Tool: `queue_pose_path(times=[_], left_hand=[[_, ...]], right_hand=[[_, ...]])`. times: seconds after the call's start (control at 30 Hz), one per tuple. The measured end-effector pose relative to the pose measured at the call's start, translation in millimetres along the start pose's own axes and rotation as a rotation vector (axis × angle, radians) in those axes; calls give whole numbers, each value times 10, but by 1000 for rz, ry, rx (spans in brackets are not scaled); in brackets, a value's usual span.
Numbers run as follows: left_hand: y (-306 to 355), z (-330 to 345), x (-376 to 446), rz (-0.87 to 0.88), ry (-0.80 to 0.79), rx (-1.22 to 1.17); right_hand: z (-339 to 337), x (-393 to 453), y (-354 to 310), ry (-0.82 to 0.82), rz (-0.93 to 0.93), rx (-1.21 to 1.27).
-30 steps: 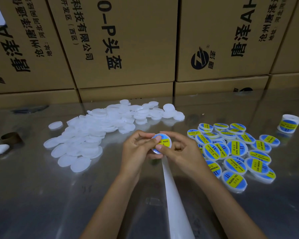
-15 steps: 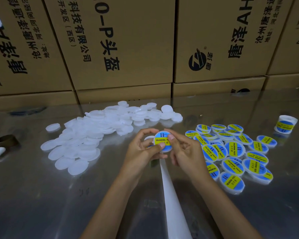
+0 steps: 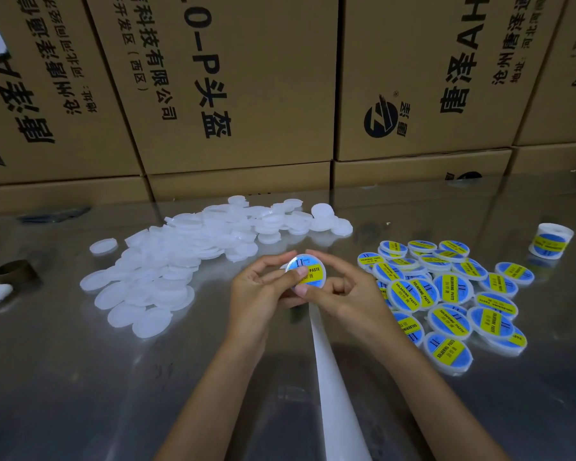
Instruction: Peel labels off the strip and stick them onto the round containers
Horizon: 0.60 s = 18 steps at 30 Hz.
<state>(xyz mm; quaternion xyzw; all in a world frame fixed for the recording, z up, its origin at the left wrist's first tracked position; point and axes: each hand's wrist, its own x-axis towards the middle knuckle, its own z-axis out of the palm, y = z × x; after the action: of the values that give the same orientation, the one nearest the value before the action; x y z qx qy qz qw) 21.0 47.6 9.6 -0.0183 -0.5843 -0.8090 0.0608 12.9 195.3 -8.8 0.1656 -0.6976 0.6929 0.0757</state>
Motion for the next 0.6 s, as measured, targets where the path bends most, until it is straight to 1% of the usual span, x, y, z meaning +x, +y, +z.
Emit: queue_pose_path(times=[0.17, 0.43, 0.5, 0.6], left_hand=[[-9, 16, -2, 18, 27, 32], [0, 21, -15, 12, 37, 12], [5, 18, -13, 9, 17, 14], [-8, 47, -17, 0, -63, 37]], right_hand=[[20, 6, -3, 57, -46, -96], [63, -31, -8, 121, -87, -79], [71, -41, -10, 147, -85, -79], [56, -47, -10, 201, -85, -47]])
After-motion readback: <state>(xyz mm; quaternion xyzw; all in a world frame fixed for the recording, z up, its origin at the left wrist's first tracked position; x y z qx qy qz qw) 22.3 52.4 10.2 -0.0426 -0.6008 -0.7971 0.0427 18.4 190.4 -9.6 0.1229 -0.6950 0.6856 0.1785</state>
